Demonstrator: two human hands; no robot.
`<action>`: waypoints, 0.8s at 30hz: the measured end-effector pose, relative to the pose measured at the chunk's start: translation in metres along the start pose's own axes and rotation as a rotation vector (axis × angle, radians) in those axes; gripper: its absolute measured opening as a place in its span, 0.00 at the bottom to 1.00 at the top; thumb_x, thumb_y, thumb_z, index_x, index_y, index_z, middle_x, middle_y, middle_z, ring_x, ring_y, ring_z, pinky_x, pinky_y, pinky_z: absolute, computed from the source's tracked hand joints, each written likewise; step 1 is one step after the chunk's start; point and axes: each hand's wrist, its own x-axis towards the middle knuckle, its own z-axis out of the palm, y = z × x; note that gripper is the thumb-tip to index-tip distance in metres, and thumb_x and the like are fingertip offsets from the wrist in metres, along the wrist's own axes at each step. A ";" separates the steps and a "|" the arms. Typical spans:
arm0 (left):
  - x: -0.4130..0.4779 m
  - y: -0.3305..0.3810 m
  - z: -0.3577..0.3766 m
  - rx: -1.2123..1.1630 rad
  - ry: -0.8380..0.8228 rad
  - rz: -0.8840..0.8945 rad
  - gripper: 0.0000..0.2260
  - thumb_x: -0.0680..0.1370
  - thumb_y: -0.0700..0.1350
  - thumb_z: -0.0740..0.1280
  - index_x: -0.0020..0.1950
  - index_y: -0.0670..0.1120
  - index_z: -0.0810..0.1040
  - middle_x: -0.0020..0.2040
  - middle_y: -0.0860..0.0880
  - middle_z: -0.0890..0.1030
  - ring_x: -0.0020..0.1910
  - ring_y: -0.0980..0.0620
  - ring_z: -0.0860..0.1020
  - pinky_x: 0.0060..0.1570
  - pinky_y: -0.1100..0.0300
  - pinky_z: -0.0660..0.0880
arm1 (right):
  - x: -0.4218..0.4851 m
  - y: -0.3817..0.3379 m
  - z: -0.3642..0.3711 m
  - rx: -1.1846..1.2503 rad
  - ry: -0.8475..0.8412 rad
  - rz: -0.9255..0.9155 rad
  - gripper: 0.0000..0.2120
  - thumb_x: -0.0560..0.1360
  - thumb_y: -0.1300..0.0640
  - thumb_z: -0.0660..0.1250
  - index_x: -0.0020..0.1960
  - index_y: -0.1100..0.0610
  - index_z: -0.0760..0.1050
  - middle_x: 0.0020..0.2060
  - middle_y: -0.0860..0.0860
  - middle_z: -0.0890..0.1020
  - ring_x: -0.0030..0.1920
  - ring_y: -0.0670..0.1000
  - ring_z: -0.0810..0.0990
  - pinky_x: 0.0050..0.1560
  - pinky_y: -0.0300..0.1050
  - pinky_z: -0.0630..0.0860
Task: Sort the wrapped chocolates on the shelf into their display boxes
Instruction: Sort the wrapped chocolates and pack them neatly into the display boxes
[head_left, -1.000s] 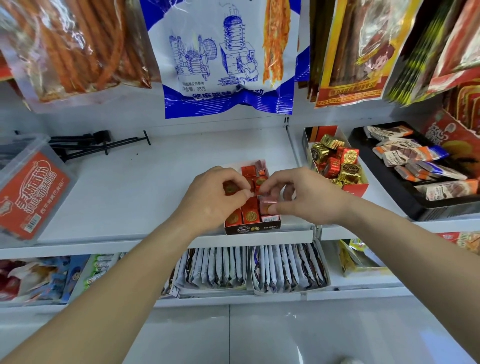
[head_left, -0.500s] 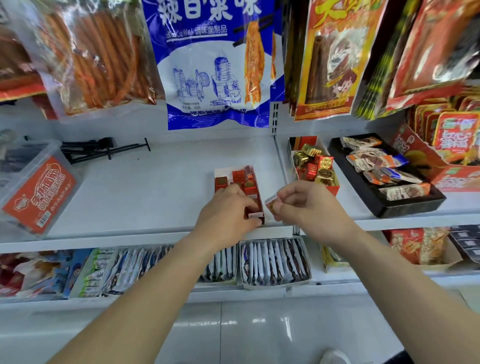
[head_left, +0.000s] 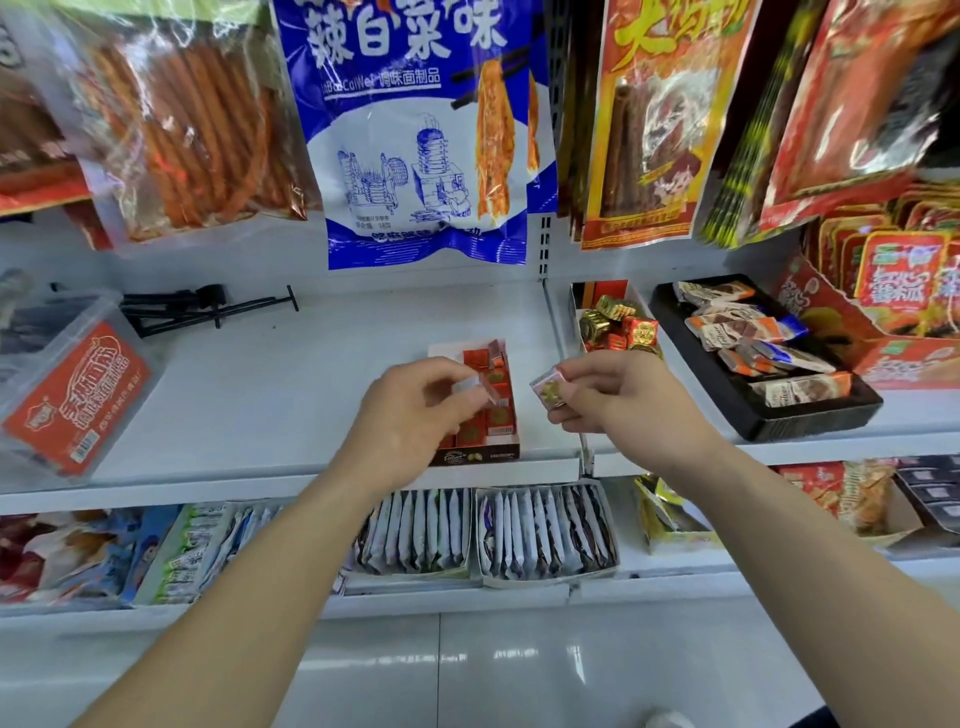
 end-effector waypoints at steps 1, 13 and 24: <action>-0.006 0.004 -0.002 -0.118 0.021 -0.036 0.06 0.79 0.43 0.68 0.53 0.49 0.84 0.48 0.52 0.84 0.44 0.55 0.84 0.46 0.63 0.80 | 0.000 -0.001 0.001 0.031 -0.022 0.005 0.08 0.79 0.64 0.66 0.58 0.62 0.79 0.43 0.56 0.87 0.43 0.50 0.87 0.46 0.43 0.83; -0.017 0.011 -0.009 -0.528 0.021 -0.124 0.11 0.75 0.33 0.70 0.55 0.45 0.80 0.44 0.45 0.86 0.40 0.51 0.84 0.42 0.62 0.79 | 0.007 -0.011 0.009 0.208 -0.102 -0.065 0.08 0.76 0.64 0.70 0.54 0.61 0.79 0.42 0.57 0.87 0.45 0.56 0.87 0.49 0.50 0.83; -0.015 0.007 -0.005 -0.536 0.065 -0.050 0.12 0.75 0.35 0.71 0.53 0.50 0.83 0.44 0.51 0.86 0.40 0.54 0.83 0.42 0.65 0.78 | 0.011 -0.017 0.022 0.211 -0.169 -0.135 0.08 0.73 0.58 0.71 0.51 0.53 0.83 0.44 0.57 0.86 0.45 0.58 0.86 0.46 0.47 0.83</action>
